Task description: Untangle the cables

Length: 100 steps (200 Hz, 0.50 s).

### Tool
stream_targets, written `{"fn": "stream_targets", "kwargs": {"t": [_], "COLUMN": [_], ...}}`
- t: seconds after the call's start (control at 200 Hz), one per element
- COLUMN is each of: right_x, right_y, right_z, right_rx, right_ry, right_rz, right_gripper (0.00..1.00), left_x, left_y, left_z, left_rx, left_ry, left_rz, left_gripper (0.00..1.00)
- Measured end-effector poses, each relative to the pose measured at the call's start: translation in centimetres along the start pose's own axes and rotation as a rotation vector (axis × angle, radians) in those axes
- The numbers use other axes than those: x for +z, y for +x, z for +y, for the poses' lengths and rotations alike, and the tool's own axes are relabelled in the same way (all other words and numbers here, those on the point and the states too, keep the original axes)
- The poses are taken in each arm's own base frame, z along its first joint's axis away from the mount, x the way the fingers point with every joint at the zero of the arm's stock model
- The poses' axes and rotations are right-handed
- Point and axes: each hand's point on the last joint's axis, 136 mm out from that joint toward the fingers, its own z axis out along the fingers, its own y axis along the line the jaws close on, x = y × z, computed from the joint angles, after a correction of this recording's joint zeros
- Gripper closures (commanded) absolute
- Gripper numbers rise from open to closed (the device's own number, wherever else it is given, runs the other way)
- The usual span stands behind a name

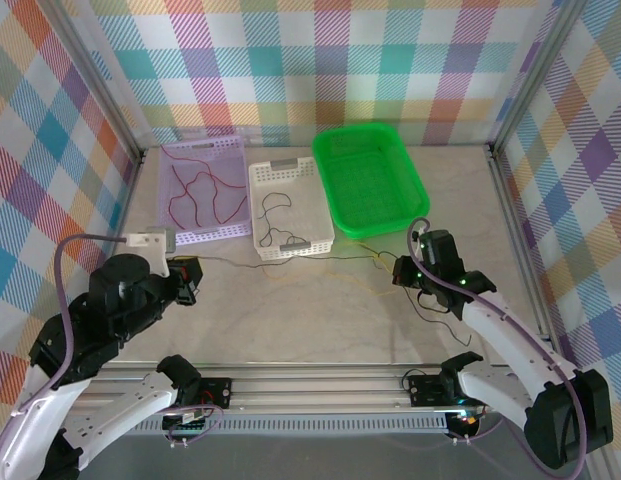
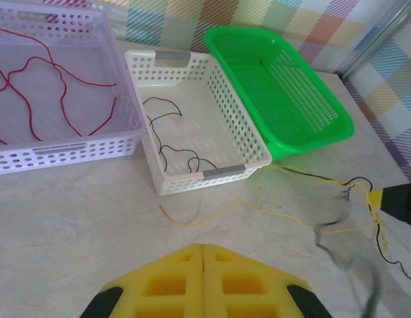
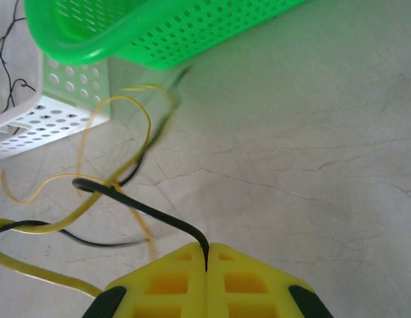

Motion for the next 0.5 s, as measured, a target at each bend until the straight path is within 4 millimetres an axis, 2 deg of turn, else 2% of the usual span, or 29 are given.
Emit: {"fn": "stream_targets", "kwargs": {"t": [0.12, 0.33, 0.5], "right_x": [0.3, 0.7, 1.1], "right_y": [0.4, 0.5, 0.7], "right_z": [-0.5, -0.7, -1.0], "right_rx": [0.015, 0.029, 0.039], "right_ry": [0.013, 0.018, 0.031], "right_rz": [0.013, 0.019, 0.031], "right_gripper": [1.00, 1.00, 1.00], "left_x": [-1.1, -4.8, -7.3], "left_y": [-0.6, -4.0, -6.0], "left_z": [0.0, -0.7, -1.1], "left_rx": [-0.014, -0.056, -0.083], "left_ry": [0.004, 0.062, 0.099], "left_rz": [-0.011, -0.118, -0.184], "left_gripper": [1.00, 1.00, 1.00]}}
